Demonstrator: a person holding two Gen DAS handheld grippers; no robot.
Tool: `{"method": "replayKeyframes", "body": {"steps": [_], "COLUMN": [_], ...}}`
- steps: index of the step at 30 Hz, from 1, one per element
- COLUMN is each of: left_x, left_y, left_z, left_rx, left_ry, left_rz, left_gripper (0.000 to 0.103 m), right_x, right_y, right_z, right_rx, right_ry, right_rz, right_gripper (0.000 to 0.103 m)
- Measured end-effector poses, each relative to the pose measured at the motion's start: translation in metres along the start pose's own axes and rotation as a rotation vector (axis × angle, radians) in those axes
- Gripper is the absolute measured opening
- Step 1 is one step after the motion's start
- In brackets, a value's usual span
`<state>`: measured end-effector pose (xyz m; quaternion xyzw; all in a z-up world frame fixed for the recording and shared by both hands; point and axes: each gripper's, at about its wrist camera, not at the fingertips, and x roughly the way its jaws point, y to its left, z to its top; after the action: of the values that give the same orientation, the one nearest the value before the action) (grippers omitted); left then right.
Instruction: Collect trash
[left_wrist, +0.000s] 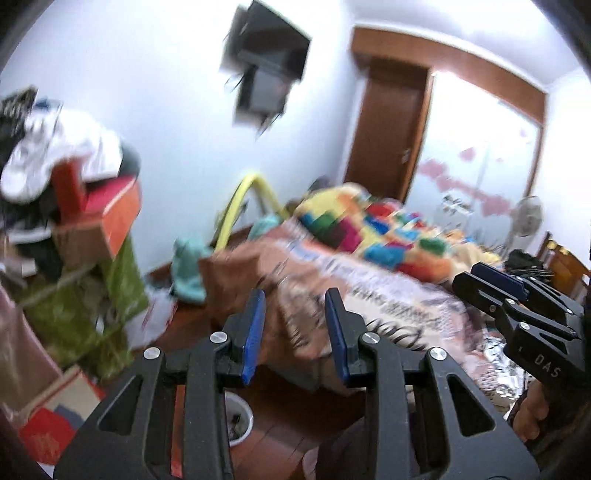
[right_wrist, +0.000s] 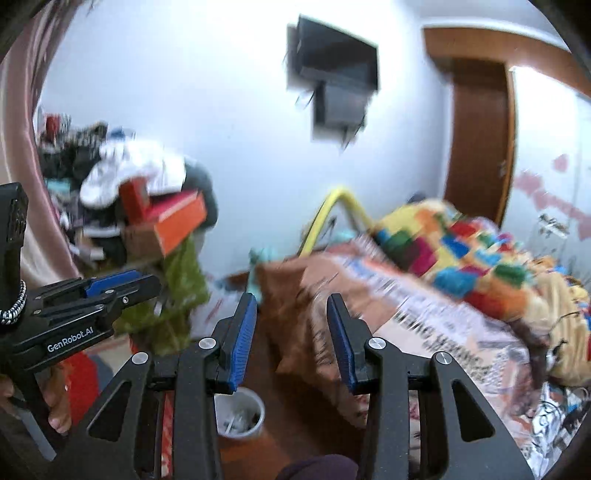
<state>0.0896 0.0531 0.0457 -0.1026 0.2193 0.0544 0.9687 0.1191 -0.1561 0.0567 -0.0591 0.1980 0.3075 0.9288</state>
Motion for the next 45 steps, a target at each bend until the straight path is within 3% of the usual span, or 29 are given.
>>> {"method": "replayKeyframes", "body": {"steps": [4, 8, 12, 15, 19, 23, 28, 45], "left_x": [-0.043, -0.075, -0.094, -0.104, -0.109, -0.110, -0.112, -0.112], "left_y": [-0.024, -0.041, -0.052, -0.057, -0.058, -0.057, -0.056, -0.049], "left_z": [0.002, -0.005, -0.020, -0.032, -0.046, -0.054, -0.059, -0.067], "left_rx": [0.044, 0.085, 0.123, 0.155, 0.167, 0.170, 0.169, 0.143], "left_ry": [-0.098, -0.153, -0.176, -0.181, -0.174, -0.168, -0.164, -0.153], "left_rz": [-0.069, -0.108, -0.108, -0.097, -0.075, -0.062, -0.059, -0.053], "left_gripper": [0.032, 0.038, 0.057, 0.063, 0.090, 0.090, 0.091, 0.092], "right_x": [-0.036, -0.057, -0.067, -0.074, -0.087, -0.095, -0.102, -0.109], "right_y": [-0.001, 0.000, 0.002, 0.005, 0.010, 0.012, 0.014, 0.014], "right_z": [-0.005, -0.016, -0.027, -0.034, -0.042, -0.047, -0.052, -0.056], "right_rx": [0.032, 0.075, 0.113, 0.133, 0.128, 0.147, 0.144, 0.127], "right_ry": [-0.078, -0.098, -0.082, -0.083, -0.097, -0.120, -0.128, -0.116], "right_rz": [-0.067, -0.111, -0.138, -0.159, -0.202, -0.267, -0.314, -0.311], "right_gripper": [0.036, 0.036, 0.038, 0.063, 0.082, 0.103, 0.103, 0.103]}}
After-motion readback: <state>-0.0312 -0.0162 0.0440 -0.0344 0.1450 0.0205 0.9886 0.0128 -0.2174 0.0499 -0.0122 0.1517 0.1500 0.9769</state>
